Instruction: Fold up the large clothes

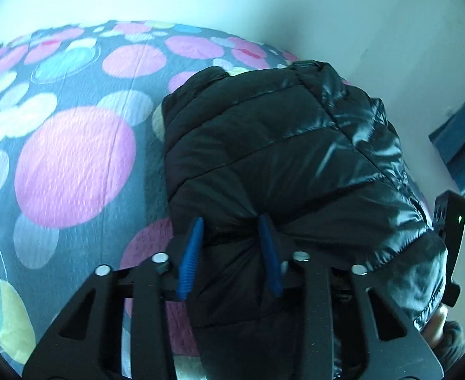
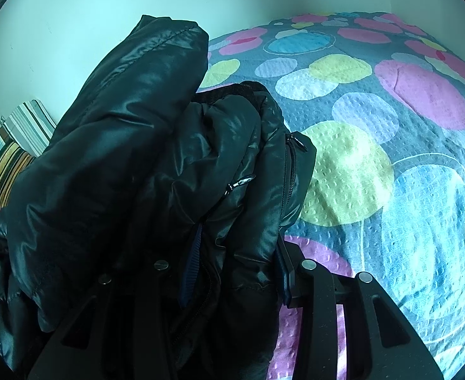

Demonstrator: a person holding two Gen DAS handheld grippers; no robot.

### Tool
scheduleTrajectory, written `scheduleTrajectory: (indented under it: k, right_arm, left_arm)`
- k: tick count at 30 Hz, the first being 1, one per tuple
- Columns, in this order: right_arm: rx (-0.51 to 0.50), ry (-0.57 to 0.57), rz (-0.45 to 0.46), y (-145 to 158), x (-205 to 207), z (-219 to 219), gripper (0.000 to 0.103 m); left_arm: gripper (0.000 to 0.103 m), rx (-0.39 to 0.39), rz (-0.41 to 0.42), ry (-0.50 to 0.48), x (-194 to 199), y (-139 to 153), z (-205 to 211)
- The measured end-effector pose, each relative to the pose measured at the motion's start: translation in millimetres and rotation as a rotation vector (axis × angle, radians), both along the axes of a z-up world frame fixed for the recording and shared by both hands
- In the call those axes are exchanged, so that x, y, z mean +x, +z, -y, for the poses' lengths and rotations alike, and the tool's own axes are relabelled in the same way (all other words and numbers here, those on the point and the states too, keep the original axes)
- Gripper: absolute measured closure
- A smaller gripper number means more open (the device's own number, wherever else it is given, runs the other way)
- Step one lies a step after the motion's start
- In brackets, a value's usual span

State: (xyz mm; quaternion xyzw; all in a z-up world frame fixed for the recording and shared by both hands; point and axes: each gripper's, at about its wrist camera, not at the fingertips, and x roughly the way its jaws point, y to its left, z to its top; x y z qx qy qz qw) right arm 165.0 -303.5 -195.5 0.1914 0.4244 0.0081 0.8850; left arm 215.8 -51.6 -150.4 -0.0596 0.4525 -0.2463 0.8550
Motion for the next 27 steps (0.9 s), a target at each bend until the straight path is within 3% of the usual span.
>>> scheduleTrajectory:
  k: [8,27]
  right_arm:
    - [0.008,0.014,0.004,0,11,-8,0.062]
    - [0.011,0.126,0.002,-3,99,-71,0.063]
  left_arm:
    - [0.073,-0.008,-0.009,0.017,8,0,-9]
    - [0.073,-0.005,-0.005,0.135,53,-2,-77]
